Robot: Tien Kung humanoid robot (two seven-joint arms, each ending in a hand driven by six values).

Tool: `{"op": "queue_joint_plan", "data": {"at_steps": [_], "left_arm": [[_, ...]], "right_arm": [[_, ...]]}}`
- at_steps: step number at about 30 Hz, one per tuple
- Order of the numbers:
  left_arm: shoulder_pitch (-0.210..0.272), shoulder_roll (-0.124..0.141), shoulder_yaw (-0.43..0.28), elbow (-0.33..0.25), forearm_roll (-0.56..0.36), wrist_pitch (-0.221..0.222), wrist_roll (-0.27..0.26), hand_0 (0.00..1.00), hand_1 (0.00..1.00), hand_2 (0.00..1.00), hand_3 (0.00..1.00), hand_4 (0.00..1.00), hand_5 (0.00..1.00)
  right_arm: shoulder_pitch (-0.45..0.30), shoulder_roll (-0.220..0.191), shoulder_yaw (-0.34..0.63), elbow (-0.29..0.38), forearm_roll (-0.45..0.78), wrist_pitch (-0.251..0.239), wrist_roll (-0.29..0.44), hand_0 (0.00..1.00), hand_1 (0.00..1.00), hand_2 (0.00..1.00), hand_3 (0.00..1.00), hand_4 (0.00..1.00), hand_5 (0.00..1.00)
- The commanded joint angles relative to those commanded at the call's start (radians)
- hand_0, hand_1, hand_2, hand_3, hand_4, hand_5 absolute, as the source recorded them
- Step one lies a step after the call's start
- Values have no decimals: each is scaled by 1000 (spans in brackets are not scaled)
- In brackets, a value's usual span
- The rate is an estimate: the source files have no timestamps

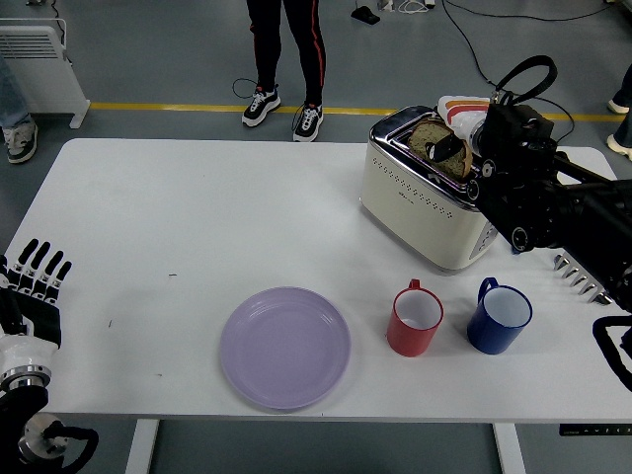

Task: Push plate across desktop,pick up the break from the machine,place the break in the plate

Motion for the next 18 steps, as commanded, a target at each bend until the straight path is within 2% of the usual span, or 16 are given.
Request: {"op": "queue_joint_plan", "data": {"at_steps": [3, 4, 9, 10, 11, 13, 18], "left_arm": [[-6, 0, 1, 1, -3, -2, -2, 763, 772, 800, 716, 542, 998], [-7, 0, 2, 1, -4, -3, -2, 765, 771, 800, 715, 542, 998], [-8, 0, -2, 2, -6, -3, -2, 765, 771, 800, 715, 542, 998], [-8, 0, -2, 3, -6, -3, -2, 765, 771, 800, 714, 544, 998], [-10, 0, -3, 3, -6, -4, -2, 765, 771, 800, 714, 544, 998], [-11, 0, -3, 3, -5, -4, -2, 765, 771, 800, 714, 544, 998], [-12, 0, -2, 1, -3, -3, -1, 765, 771, 801, 714, 547, 998]], "right_arm": [[1, 0, 21, 16, -34, -4, -10, 300, 295, 361, 428, 437, 265], [-2, 0, 30, 28, -47, -11, -16, 224, 248, 323, 379, 298, 296], [-6, 0, 84, 119, -130, -29, -41, 224, 248, 323, 379, 298, 296], [-6, 0, 88, 128, -138, -30, -43, 202, 240, 314, 373, 256, 290], [-3, 0, 102, 154, -157, -31, -44, 202, 240, 314, 373, 256, 290], [0, -11, 118, 200, -178, -31, -40, 202, 240, 314, 373, 256, 290], [-2, -71, 172, 354, -246, -35, -49, 194, 233, 308, 368, 243, 274]]}}
